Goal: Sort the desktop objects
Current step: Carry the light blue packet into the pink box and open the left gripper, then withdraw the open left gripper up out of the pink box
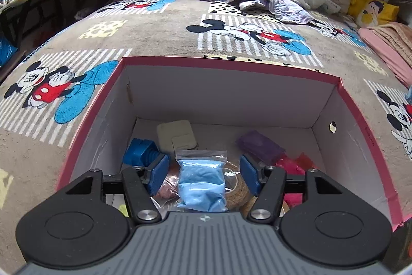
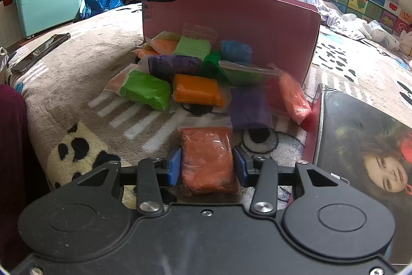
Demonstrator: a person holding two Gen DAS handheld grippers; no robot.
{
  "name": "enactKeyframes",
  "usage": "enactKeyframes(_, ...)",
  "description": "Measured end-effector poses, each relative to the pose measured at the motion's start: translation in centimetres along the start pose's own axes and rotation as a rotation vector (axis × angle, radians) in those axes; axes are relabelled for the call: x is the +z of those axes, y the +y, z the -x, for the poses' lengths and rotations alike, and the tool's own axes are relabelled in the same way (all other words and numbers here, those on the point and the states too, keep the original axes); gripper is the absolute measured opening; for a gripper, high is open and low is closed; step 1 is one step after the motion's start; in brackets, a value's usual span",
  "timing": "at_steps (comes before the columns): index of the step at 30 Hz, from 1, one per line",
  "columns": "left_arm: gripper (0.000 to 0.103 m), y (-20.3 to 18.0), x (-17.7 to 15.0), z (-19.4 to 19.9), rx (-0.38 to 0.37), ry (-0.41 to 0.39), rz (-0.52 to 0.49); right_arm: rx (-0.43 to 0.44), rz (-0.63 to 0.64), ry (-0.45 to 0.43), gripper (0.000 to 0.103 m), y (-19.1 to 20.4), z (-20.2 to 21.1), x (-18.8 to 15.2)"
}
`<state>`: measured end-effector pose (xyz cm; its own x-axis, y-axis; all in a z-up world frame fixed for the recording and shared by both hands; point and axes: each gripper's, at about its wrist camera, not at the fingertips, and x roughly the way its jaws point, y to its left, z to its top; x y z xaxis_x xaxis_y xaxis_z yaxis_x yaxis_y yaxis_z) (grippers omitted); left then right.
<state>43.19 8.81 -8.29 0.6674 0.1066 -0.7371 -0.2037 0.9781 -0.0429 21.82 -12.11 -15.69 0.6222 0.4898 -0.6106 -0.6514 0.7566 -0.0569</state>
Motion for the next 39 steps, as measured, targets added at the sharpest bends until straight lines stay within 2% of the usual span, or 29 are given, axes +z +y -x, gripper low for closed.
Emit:
enactKeyframes(7, 0.061, -1.1, -1.1, 1.5, 0.014, -0.036, -0.052, -0.003, 0.0, -0.003, 0.042, 0.0, 0.0, 0.0)
enactKeyframes(11, 0.061, -1.3, -1.9, 2.8, 0.005, -0.058, -0.049, -0.007, 0.002, -0.004, 0.042, 0.1, 0.1, 0.2)
enactKeyframes(21, 0.062, -0.3, -4.7, 8.5, -0.049, -0.162, -0.052, -0.008, 0.0, -0.021, 0.039, 0.2, 0.4, 0.4)
enactKeyframes(31, 0.062, 0.4, -8.9, 13.5, -0.067, -0.249, -0.145, -0.003, -0.018, -0.051, 0.039, 0.6, 1.5, 0.4)
enactKeyframes(32, 0.063, 0.5, -9.5, 13.8, -0.066, -0.253, -0.153, -0.002, -0.021, -0.053, 0.039, 0.6, 1.7, 0.3)
enactKeyframes(34, 0.074, 0.7, -10.8, 14.4, -0.07, -0.254, -0.159, 0.001, -0.026, -0.057, 0.039, 0.7, 1.9, 0.3)
enactKeyframes(39, 0.075, 1.4, -14.1, 15.1, -0.069, -0.247, -0.135, 0.007, -0.041, -0.066, 0.038, 0.9, 2.5, 0.1)
